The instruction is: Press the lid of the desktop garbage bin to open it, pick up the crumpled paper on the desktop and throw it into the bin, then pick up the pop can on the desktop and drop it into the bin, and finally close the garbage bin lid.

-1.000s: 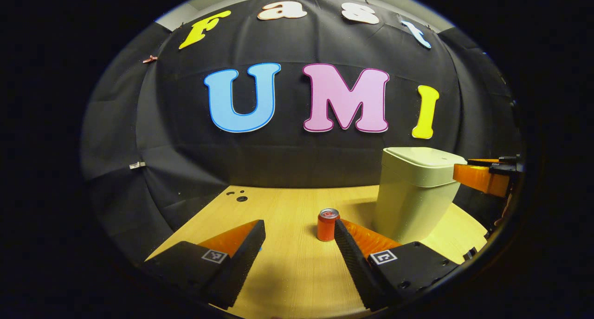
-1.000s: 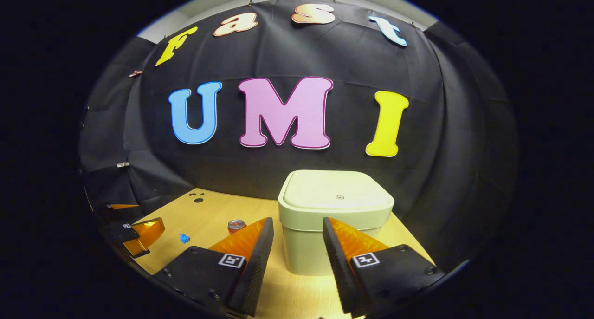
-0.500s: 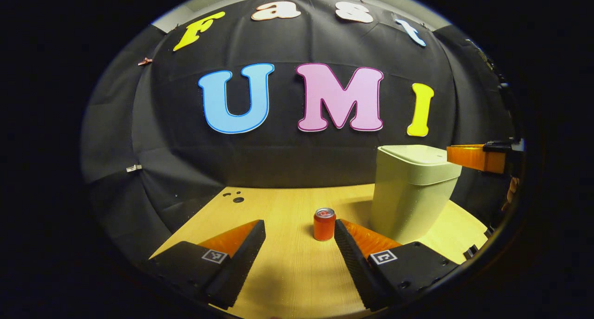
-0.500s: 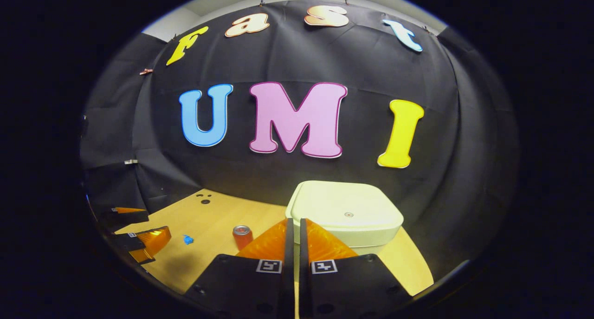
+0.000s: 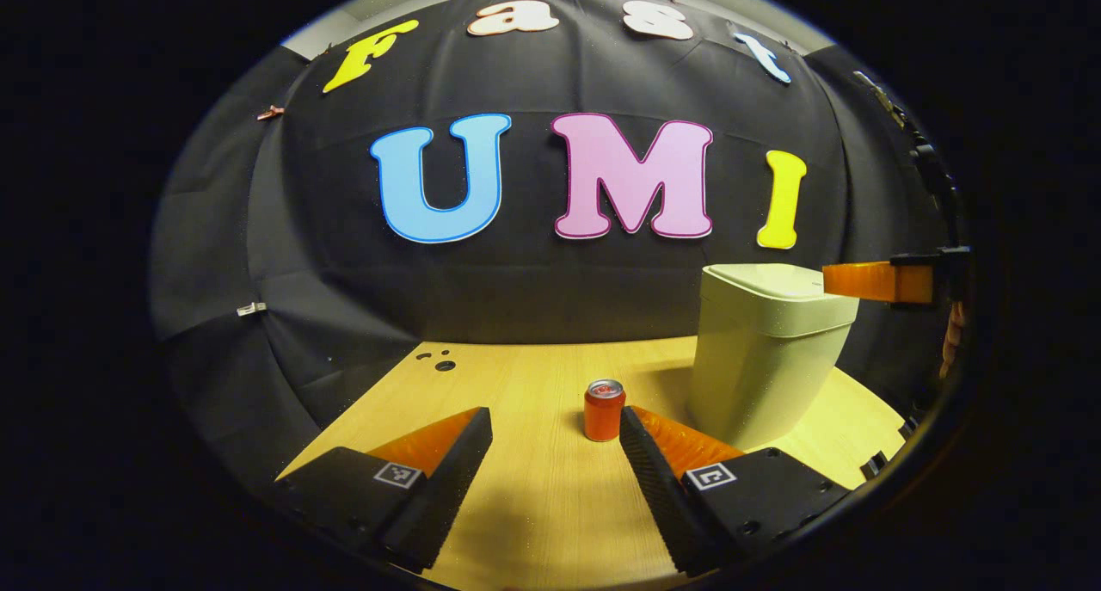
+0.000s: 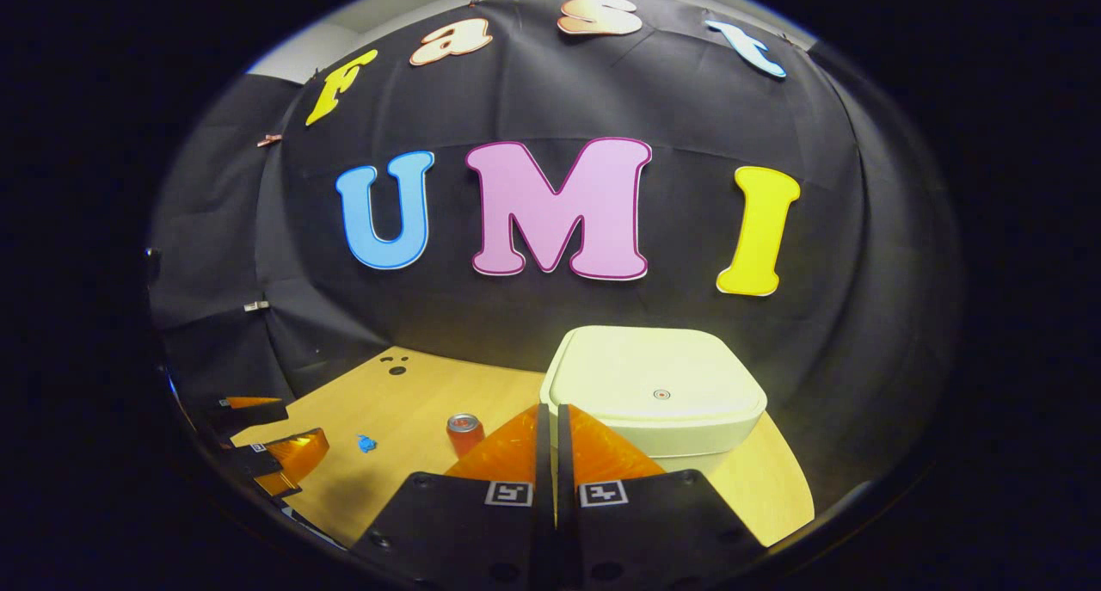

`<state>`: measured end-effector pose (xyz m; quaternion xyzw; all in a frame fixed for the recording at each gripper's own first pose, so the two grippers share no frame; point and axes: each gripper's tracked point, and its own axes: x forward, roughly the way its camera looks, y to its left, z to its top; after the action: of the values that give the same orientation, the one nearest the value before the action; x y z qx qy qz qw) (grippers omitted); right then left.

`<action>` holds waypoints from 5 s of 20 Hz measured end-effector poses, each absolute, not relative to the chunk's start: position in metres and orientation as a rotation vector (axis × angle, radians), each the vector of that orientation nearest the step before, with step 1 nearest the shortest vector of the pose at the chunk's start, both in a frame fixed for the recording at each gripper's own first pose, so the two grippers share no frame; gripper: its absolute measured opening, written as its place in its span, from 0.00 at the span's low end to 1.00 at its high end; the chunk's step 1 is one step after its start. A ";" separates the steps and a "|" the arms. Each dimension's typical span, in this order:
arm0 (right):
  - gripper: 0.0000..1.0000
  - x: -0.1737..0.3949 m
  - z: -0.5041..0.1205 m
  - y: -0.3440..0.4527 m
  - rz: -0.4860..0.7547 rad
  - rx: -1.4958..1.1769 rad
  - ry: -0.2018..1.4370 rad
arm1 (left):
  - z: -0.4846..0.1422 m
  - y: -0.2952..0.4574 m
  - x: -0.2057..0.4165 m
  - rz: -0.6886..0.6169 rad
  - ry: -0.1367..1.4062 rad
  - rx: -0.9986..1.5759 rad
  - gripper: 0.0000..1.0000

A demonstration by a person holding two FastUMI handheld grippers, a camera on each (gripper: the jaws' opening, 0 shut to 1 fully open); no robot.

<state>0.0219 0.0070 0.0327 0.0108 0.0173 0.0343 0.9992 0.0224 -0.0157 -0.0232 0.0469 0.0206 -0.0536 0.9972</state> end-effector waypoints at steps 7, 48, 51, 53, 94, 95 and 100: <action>0.05 0.048 0.045 -0.025 0.019 0.041 0.047 | -0.025 -0.010 0.021 -0.089 0.041 0.092 0.96; 0.05 0.050 0.034 -0.069 -0.201 0.028 0.113 | -0.026 0.028 -0.013 -0.092 0.017 0.076 0.95; 0.10 0.032 0.030 -0.054 -0.211 0.024 0.106 | -0.040 0.041 -0.020 -0.100 0.038 0.062 0.95; 0.05 0.021 0.028 -0.044 -0.215 0.030 0.108 | -0.045 0.049 -0.024 -0.109 0.037 0.066 0.95; 0.98 -0.021 -0.117 -0.007 0.022 -0.028 0.482 | -0.210 0.109 0.229 0.078 0.415 -0.025 0.96; 0.99 -0.022 -0.121 -0.008 0.018 -0.022 0.494 | -0.216 0.109 0.229 0.084 0.430 -0.018 0.98; 0.99 -0.024 -0.132 -0.013 0.002 0.004 0.525 | -0.229 0.116 0.232 0.116 0.461 -0.036 0.96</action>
<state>-0.0236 -0.0134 -0.1322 0.0018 0.2595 0.0010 0.9658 0.2325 0.1157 -0.2294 -0.0176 0.2285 0.0575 0.9717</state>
